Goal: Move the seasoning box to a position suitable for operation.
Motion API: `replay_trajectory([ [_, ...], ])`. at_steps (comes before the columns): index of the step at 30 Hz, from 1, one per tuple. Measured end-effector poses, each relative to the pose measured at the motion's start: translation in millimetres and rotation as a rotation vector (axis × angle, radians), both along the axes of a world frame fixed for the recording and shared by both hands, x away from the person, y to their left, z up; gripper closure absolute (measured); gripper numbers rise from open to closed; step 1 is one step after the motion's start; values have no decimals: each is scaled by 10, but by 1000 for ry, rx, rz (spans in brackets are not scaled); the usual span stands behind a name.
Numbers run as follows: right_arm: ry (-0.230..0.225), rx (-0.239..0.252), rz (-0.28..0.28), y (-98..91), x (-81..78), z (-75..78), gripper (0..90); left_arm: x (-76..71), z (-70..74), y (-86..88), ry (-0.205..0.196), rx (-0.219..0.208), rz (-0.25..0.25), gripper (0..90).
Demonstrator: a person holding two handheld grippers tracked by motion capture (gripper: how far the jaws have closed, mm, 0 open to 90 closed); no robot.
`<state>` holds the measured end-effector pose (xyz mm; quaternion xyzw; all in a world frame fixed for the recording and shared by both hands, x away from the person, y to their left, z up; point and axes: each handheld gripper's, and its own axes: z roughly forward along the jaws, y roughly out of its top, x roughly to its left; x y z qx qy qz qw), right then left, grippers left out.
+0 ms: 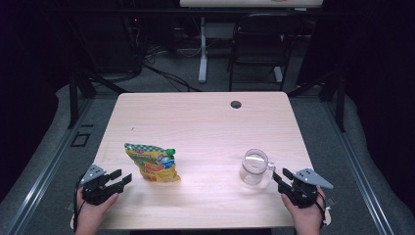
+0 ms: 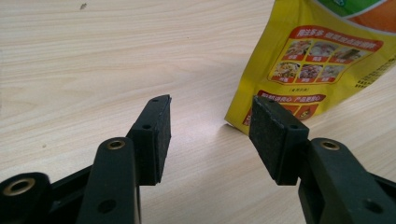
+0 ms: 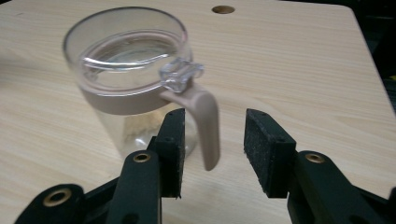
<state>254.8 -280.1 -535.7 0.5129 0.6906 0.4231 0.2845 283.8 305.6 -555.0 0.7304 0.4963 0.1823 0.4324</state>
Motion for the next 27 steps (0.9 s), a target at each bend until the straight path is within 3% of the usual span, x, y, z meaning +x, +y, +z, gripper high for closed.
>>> replay_trajectory([
  [8,5,-46,72,194,-15,12,594,-10,15,33,-7,-14,11,524],
  [11,15,-40,83,217,-13,13,593,-26,21,23,-11,-5,6,535],
  [14,16,-47,82,251,-29,28,590,-35,25,14,-15,-5,1,539],
  [18,12,-92,82,287,-9,7,593,-44,26,1,-20,-5,2,545],
  [19,34,-105,82,284,10,-19,595,-44,23,-4,-19,5,-3,545],
  [23,39,-92,67,265,17,-9,615,-61,29,3,-21,6,-3,545],
  [27,19,-116,30,255,10,38,643,-85,29,22,-27,5,2,546],
])
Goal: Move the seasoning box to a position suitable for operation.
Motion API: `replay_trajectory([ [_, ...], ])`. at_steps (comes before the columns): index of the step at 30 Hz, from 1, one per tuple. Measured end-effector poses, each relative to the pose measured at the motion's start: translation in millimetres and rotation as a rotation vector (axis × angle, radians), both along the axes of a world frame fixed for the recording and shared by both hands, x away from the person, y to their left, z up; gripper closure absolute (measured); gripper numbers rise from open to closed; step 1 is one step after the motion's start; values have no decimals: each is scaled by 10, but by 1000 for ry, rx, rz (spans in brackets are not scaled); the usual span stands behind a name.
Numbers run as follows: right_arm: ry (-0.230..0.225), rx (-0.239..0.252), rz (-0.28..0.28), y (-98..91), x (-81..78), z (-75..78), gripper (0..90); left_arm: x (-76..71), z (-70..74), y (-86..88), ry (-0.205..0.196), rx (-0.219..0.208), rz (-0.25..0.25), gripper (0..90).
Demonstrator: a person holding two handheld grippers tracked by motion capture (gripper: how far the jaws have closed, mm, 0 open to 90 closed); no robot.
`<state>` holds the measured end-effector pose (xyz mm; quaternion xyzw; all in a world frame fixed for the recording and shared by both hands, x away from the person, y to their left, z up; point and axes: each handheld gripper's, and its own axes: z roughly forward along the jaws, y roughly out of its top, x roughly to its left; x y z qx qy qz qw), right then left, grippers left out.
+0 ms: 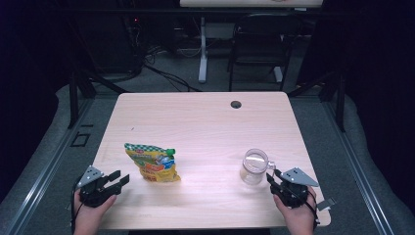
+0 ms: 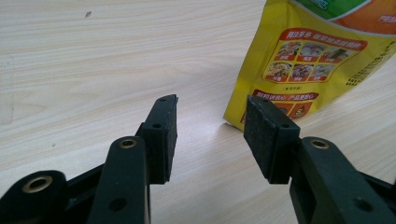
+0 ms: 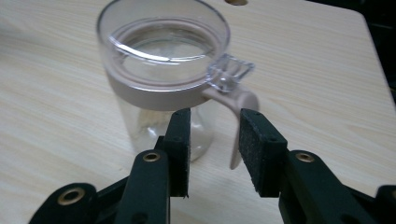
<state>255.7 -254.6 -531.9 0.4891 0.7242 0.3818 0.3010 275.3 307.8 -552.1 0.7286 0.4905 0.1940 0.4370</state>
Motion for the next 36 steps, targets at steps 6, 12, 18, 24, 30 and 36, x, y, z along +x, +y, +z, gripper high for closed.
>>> replay_trajectory([
  [6,32,-18,-58,-58,93,-70,670,-30,1,32,-2,-2,9,549],
  [12,44,0,-77,-125,212,-137,664,-56,-1,41,-3,1,10,562],
  [18,34,-58,-56,-1,264,-152,686,-79,-6,61,0,1,20,562],
  [24,40,-78,-74,3,309,-152,755,-101,-6,64,-1,9,22,562],
  [30,46,-83,-66,-4,322,-144,769,-111,-3,74,1,11,24,561],
  [36,38,-91,-55,6,314,-130,771,-112,-2,79,-1,11,25,561],
])
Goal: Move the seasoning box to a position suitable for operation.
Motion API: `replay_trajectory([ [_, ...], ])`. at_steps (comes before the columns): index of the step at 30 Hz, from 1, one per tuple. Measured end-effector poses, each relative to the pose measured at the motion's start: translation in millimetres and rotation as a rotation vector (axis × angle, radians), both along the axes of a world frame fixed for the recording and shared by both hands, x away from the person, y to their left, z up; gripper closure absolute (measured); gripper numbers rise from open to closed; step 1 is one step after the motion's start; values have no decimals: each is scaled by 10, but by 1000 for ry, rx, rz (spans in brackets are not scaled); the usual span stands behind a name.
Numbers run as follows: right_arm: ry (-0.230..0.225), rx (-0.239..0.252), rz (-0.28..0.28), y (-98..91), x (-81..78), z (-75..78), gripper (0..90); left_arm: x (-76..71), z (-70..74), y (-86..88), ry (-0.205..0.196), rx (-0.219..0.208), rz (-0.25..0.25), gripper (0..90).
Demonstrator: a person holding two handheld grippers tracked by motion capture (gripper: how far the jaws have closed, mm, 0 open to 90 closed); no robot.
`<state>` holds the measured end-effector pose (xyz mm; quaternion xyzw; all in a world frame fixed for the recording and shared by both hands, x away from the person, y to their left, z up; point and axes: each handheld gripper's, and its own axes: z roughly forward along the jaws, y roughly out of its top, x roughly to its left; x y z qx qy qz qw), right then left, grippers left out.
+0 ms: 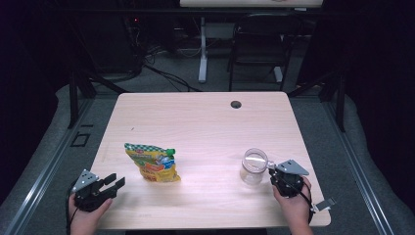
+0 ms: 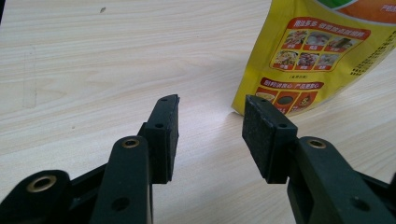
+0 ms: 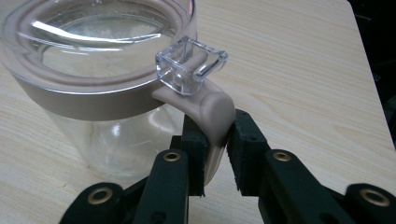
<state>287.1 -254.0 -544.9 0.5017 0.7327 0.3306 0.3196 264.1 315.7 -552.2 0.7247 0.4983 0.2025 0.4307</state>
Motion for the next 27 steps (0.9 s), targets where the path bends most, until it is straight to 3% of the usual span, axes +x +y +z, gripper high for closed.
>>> replay_trajectory([
  [15,6,20,43,9,-15,13,770,3,-2,-13,-4,1,-4,561],
  [21,3,25,80,56,-18,7,770,4,-3,-12,-4,-1,-6,561],
  [27,2,19,159,189,-45,8,770,5,-6,-18,-7,-1,-6,561],
])
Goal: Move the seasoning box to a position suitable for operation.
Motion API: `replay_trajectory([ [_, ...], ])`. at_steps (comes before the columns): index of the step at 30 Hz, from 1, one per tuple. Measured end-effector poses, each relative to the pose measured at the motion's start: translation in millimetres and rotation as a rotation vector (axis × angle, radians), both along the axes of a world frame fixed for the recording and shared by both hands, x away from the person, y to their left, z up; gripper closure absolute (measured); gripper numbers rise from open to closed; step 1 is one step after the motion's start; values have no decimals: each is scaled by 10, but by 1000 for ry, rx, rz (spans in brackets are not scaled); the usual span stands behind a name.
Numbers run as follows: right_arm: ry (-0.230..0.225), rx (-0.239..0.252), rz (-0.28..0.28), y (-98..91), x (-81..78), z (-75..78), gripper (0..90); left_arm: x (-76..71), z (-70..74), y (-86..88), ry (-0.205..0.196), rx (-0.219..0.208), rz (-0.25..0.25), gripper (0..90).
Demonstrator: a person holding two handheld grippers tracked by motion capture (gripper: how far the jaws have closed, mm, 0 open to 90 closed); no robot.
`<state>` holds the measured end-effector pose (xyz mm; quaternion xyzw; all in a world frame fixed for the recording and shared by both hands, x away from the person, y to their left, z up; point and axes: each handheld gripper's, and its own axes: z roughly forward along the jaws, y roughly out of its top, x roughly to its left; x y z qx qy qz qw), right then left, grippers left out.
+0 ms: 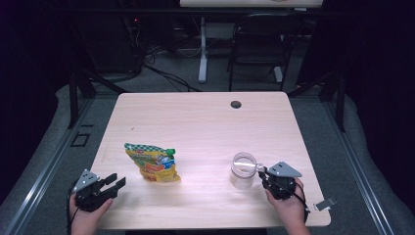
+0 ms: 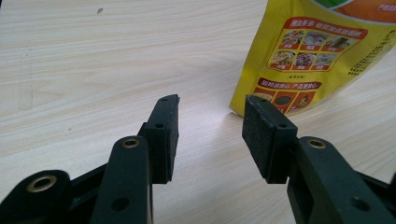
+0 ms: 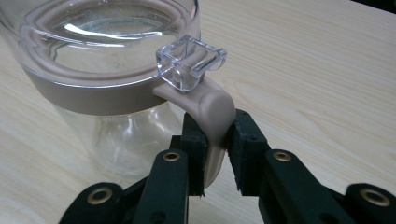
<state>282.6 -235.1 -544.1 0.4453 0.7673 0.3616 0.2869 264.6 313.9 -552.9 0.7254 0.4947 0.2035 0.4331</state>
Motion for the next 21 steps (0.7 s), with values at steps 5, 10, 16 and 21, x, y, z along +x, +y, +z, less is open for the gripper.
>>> replay_trajectory([
  [5,-1,6,54,88,-17,-2,770,7,-7,-11,3,3,-7,561],
  [10,8,18,88,107,-18,-5,769,8,-8,-15,4,3,-8,561],
  [16,10,27,149,176,-33,-17,769,6,-2,-11,3,8,-8,561],
  [21,16,37,220,257,-55,-18,769,3,1,-6,3,7,-7,561],
])
